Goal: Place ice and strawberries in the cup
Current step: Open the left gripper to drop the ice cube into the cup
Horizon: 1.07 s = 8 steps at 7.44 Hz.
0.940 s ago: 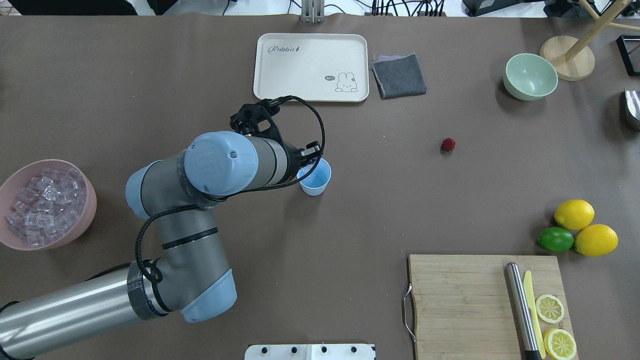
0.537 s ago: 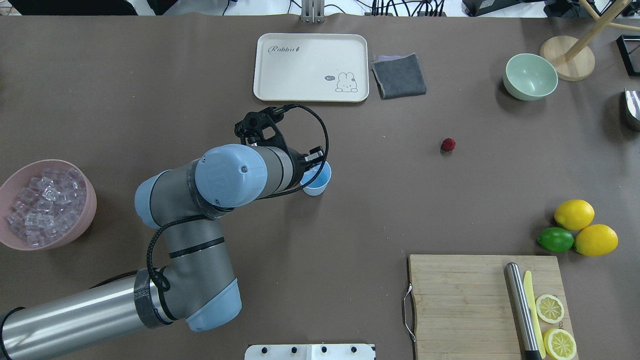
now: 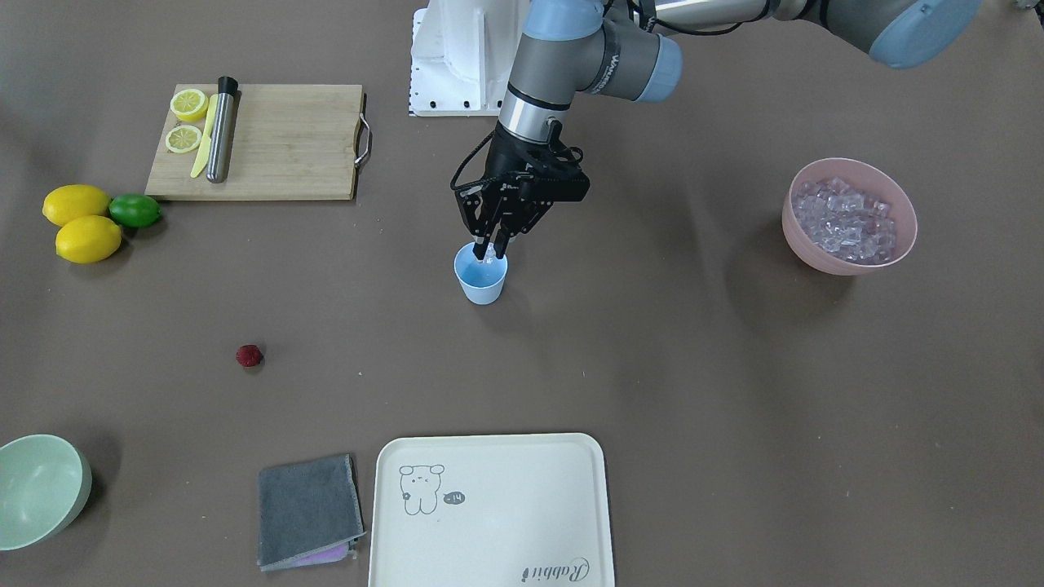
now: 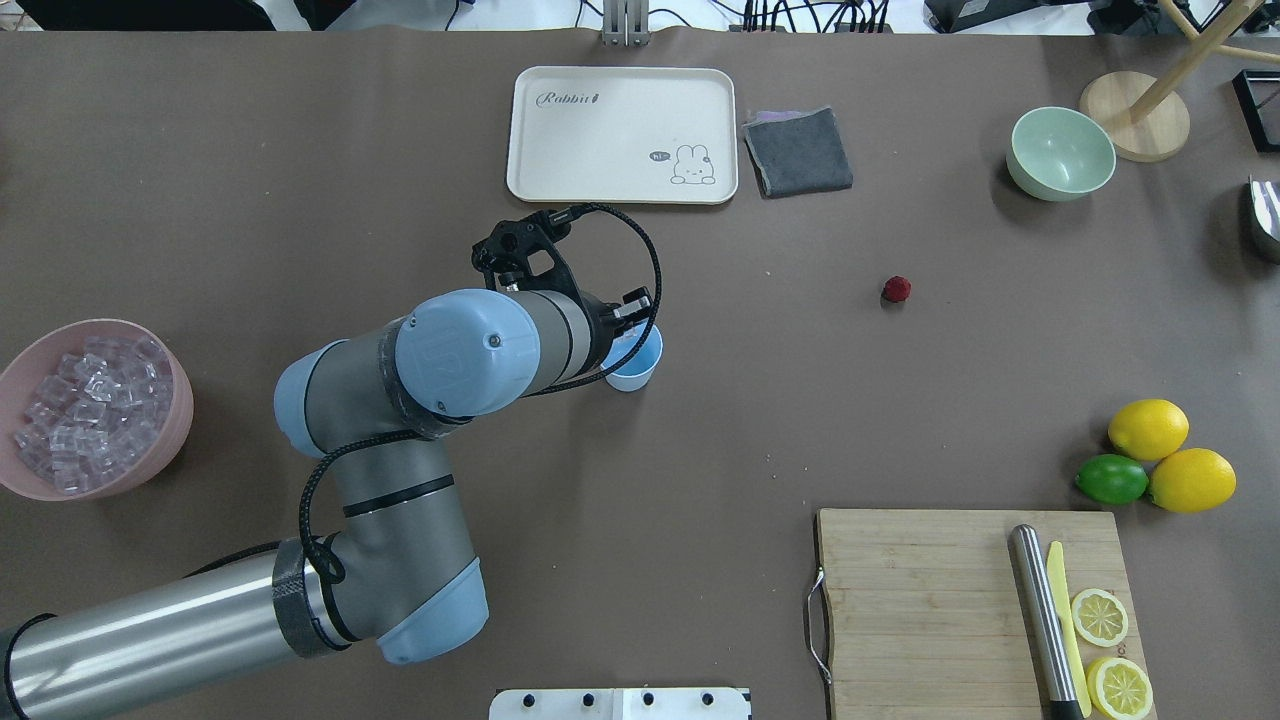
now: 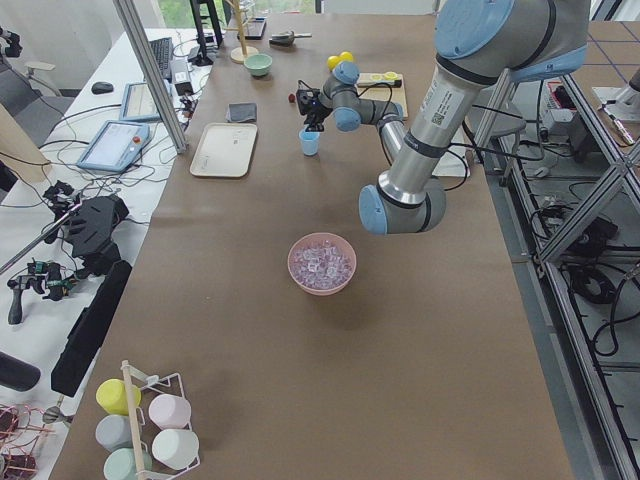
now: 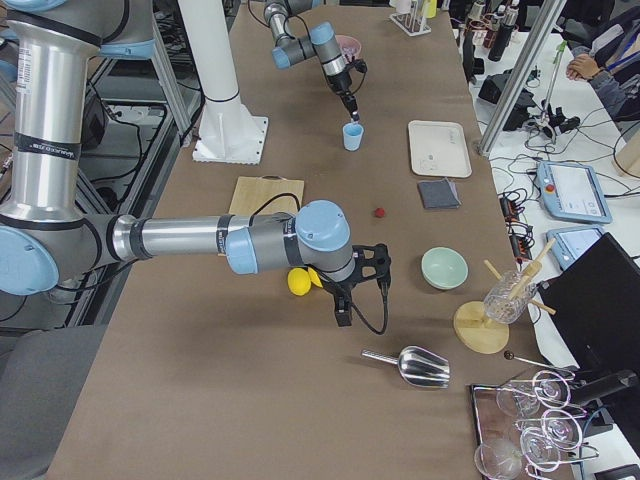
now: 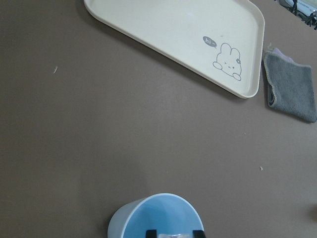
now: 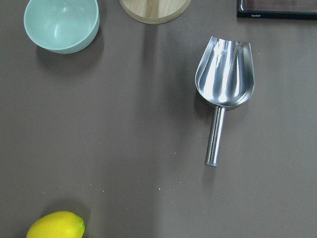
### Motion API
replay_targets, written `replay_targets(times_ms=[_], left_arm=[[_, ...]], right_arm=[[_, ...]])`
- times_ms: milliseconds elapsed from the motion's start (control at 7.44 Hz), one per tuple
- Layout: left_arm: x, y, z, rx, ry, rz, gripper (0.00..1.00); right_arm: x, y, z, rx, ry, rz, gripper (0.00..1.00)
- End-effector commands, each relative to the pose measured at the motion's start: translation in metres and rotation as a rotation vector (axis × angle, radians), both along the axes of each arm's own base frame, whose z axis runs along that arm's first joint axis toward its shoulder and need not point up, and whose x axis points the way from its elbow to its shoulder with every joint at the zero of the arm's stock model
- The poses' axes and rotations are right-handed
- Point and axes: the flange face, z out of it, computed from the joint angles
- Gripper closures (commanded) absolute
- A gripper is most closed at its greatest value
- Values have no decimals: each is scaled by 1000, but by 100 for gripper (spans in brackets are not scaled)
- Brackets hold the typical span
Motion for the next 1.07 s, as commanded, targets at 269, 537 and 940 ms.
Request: replay_targets(times_ms=[269, 537, 940], left_arm=[[6, -4, 5, 3, -20, -12, 100], [8, -4, 7, 3, -22, -8, 100], [7, -3, 4, 20, -25, -1, 3]], right_arm=[[-1, 0, 0, -3, -3, -1, 0], [-1, 0, 3, -9, -5, -1, 0], [-1, 0, 4, -11, -3, -3, 0]])
